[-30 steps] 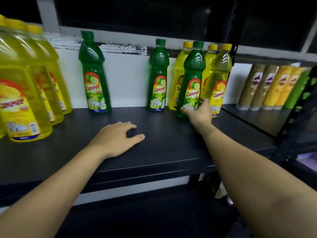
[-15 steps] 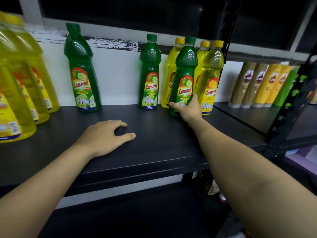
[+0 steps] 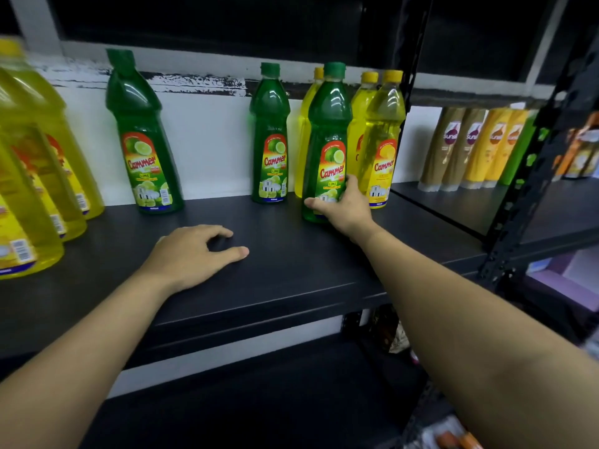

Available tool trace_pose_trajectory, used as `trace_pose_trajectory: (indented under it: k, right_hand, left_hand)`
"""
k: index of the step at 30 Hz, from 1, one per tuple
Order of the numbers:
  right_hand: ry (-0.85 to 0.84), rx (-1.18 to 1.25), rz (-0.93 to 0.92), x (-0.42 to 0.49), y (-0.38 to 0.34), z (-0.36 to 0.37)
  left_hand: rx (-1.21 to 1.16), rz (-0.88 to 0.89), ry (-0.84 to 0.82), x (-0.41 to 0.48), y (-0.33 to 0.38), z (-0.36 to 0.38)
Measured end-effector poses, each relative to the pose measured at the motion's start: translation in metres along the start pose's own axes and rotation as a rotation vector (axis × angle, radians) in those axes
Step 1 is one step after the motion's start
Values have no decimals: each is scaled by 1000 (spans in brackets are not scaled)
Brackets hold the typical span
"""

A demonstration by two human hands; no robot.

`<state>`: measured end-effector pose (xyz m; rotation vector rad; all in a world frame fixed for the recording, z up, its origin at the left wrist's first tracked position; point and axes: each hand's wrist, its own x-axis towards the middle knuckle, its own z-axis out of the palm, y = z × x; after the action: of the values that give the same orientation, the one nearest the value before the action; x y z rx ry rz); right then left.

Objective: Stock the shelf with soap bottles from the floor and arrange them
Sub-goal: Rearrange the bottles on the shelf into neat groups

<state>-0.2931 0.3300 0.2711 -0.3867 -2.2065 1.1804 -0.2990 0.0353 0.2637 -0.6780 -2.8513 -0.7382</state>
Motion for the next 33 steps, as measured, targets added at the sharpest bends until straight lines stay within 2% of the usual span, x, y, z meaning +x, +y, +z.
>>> trace_pose_trajectory:
  k: [12,18,27,33]
  right_hand:
    - [-213,-22,-72,-53,-22,-3]
    - [-306,7,-87,-77,-34,4]
    - [-482,56,-131,-108,-57,31]
    - [-529,45,-155,-118,-81,39]
  left_hand:
    - [-56,5,27,-5,1,-2]
    - [-165,75,213,-18,12,-7]
    - [-447,-26,266,-32,15,-19]
    - [-483,-137,349,-46,3,-28]
